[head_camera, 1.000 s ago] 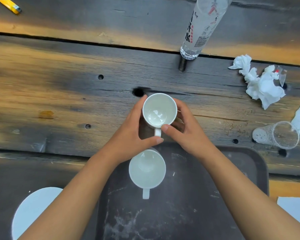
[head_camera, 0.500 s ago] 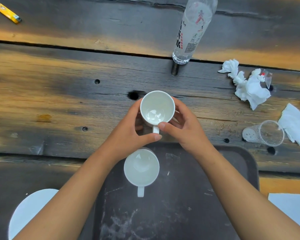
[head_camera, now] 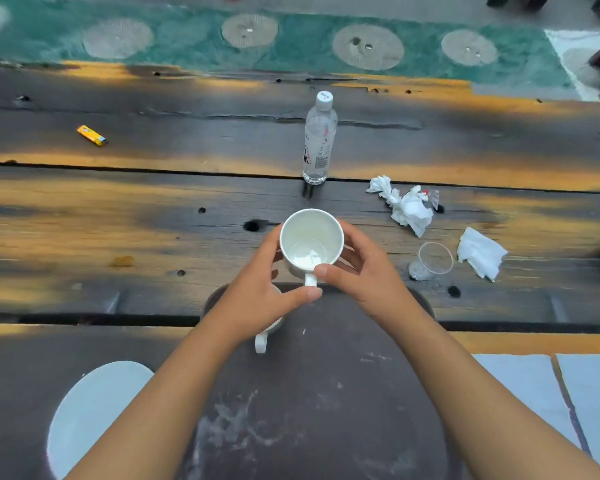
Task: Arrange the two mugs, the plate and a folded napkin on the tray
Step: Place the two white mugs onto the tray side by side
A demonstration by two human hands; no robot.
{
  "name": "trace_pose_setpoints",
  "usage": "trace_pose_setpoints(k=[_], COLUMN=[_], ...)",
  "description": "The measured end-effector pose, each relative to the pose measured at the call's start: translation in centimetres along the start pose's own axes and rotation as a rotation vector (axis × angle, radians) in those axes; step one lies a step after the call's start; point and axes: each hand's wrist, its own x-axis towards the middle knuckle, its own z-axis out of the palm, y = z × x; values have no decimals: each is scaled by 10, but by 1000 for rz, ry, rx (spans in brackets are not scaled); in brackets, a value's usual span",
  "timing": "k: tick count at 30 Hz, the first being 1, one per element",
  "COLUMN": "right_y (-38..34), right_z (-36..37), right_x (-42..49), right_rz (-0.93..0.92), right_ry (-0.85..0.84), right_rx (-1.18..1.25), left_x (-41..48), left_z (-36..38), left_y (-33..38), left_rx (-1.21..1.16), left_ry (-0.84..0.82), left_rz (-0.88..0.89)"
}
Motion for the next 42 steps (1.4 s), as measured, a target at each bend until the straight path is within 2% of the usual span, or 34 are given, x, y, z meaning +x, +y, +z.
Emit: trace_pose_setpoints(k=[9, 22, 32, 42], right_y=[-19, 37, 70, 78], right_z=[-9, -25, -38, -57], right_x=[-109, -213, -228, -195], right_rz=[-47, -21, 55, 131], right_ry=[-32, -29, 16, 4], right_rx=[-37, -58, -31, -29], left_x=[-97, -183, -186, -145], left_z=[48, 117, 146, 151], left_y=[29, 15, 0, -11], left_rx=[-51, -66, -90, -96], left_ry=[33, -23, -71, -111], left_rz=[24, 6, -86, -131])
